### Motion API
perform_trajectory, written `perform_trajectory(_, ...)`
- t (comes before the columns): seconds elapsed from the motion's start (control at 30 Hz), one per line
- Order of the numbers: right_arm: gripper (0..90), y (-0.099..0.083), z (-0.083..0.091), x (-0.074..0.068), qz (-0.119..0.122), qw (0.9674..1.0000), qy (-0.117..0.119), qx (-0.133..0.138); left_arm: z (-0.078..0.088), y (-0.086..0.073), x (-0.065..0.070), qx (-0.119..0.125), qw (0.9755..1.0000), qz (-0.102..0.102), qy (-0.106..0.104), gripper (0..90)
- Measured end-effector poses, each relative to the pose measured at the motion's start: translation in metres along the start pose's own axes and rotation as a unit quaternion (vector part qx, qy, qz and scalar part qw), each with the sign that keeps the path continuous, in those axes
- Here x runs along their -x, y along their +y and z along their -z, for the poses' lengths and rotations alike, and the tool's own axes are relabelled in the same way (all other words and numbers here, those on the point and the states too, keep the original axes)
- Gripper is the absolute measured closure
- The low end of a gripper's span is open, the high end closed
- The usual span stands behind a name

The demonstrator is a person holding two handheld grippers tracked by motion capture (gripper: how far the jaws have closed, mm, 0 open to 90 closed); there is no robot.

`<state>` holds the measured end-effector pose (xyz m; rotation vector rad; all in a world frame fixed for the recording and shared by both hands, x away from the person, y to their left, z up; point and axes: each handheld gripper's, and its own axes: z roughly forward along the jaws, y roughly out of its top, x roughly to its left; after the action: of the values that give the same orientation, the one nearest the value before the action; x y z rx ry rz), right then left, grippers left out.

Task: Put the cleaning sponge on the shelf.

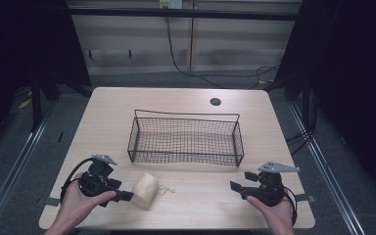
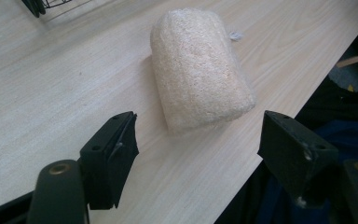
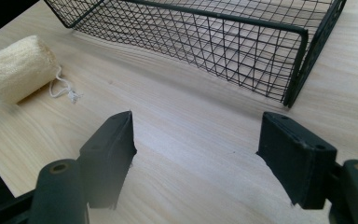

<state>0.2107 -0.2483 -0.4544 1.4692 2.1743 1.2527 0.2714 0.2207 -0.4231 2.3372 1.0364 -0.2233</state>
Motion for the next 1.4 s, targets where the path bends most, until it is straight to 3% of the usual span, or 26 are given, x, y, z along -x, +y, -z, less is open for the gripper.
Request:
perform_trajectory(0.1, 26.6, 0.000, -0.001, -0.001, 0.003, 1.0000, 0.002, -0.002, 0.002, 0.011, 0.007, -0.029, 0.9994, -0.013, 0.009, 26.1)
perform_trajectory(0.2, 26.6, 0.000, -0.001, -0.001, 0.004, 1.0000, 0.003, -0.004, 0.003, 0.017, 0.010, -0.028, 0.9993, -0.016, 0.018, 27.4)
perform_trajectory(0.3, 26.6, 0.000, -0.001, -0.001, 0.003, 1.0000, 0.005, -0.005, 0.000, 0.027, 0.016, -0.051, 0.9984, -0.016, 0.015, 27.2)
perform_trajectory(0.43, 26.5, 0.000, -0.002, -0.002, 0.004, 0.9999, 0.013, -0.009, -0.006, 0.035, 0.018, -0.057, 0.9981, -0.011, 0.018, 28.0)
perform_trajectory(0.57, 26.4, 0.000, -0.003, -0.003, 0.005, 0.9997, 0.019, -0.014, -0.010, 0.043, 0.018, -0.074, 0.9972, 0.004, 0.010, 26.9)
perform_trajectory(0.77, 26.4, 0.000, -0.003, -0.003, 0.005, 0.9996, 0.021, -0.016, -0.016, 0.051, 0.019, -0.090, 0.9959, 0.011, 0.000, 27.0)
perform_trajectory(1.07, 26.3, 0.000, -0.003, -0.003, 0.005, 0.9995, 0.023, -0.020, -0.029, 0.063, 0.015, -0.129, 0.9915, 0.014, -0.008, 26.9)
perform_trajectory(1.13, 26.3, 0.000, -0.003, -0.003, 0.005, 0.9995, 0.023, -0.020, -0.034, 0.065, 0.013, -0.145, 0.9894, 0.015, -0.003, 26.9)
perform_trajectory(1.33, 26.2, 0.000, -0.003, -0.004, 0.004, 0.9995, 0.024, -0.021, -0.041, 0.068, 0.012, -0.151, 0.9883, 0.017, -0.001, 27.0)
perform_trajectory(1.37, 26.3, 0.000, -0.003, -0.004, 0.004, 0.9995, 0.022, -0.020, -0.045, 0.069, 0.012, -0.162, 0.9867, 0.016, 0.002, 27.5)
perform_trajectory(1.4, 26.3, 0.000, -0.003, -0.004, 0.004, 0.9995, 0.022, -0.020, -0.045, 0.069, 0.012, -0.162, 0.9867, 0.016, 0.002, 28.2)
